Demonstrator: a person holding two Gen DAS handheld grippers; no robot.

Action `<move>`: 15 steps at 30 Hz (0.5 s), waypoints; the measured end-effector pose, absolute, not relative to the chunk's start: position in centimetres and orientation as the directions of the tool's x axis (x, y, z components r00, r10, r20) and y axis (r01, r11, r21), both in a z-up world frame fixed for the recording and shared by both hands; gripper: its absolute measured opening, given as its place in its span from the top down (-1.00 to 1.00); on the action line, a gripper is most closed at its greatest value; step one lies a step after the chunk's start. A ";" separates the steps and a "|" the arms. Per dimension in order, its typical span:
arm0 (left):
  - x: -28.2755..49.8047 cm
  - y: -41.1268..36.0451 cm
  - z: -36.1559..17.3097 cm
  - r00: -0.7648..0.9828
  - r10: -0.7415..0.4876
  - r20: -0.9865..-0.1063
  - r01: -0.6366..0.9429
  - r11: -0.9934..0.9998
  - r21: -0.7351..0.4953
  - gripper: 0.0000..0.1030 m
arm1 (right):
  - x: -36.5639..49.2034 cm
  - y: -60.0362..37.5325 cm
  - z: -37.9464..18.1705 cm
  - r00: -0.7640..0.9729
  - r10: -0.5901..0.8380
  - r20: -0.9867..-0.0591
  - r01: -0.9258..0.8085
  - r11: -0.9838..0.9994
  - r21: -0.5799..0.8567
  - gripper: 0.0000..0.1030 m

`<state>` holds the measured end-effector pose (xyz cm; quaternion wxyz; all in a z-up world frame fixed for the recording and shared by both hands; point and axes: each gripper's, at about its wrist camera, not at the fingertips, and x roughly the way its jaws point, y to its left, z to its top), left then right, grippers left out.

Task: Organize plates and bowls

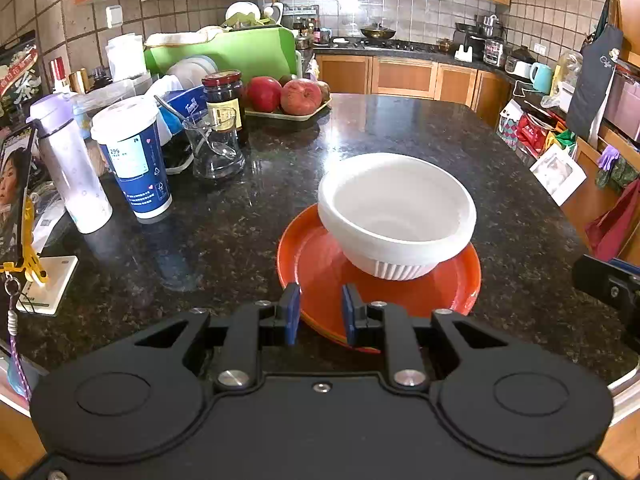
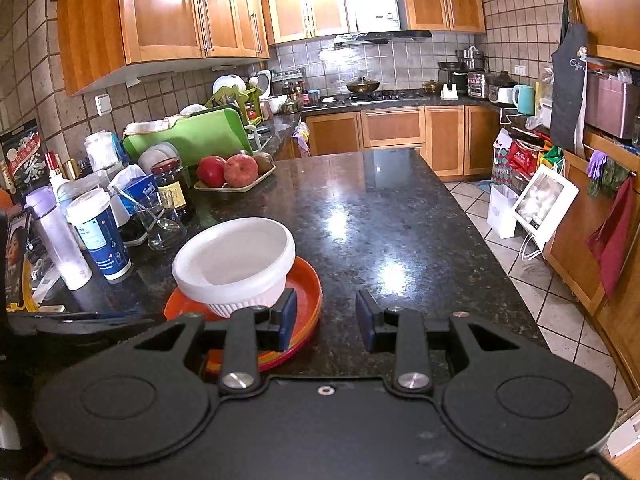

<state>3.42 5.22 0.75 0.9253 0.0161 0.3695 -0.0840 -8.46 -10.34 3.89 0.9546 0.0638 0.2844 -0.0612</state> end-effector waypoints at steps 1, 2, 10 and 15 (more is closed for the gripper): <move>3.4 5.3 0.7 0.713 -0.143 -0.686 0.167 0.985 -0.032 0.42 | -8.5 -10.4 3.8 0.830 -0.080 -0.552 0.153 0.984 0.088 0.33; 3.4 5.3 0.8 0.713 -0.143 -0.686 0.168 0.985 -0.031 0.41 | -8.4 -10.3 3.7 0.829 -0.081 -0.554 0.154 0.984 0.087 0.33; 3.6 6.0 0.8 0.714 -0.144 -0.685 0.166 0.986 -0.033 0.41 | -8.0 -9.9 3.6 0.827 -0.079 -0.557 0.153 0.984 0.086 0.33; 3.6 6.3 1.0 0.713 -0.146 -0.686 0.168 0.985 -0.036 0.41 | -7.8 -9.6 3.7 0.825 -0.079 -0.560 0.152 0.985 0.085 0.33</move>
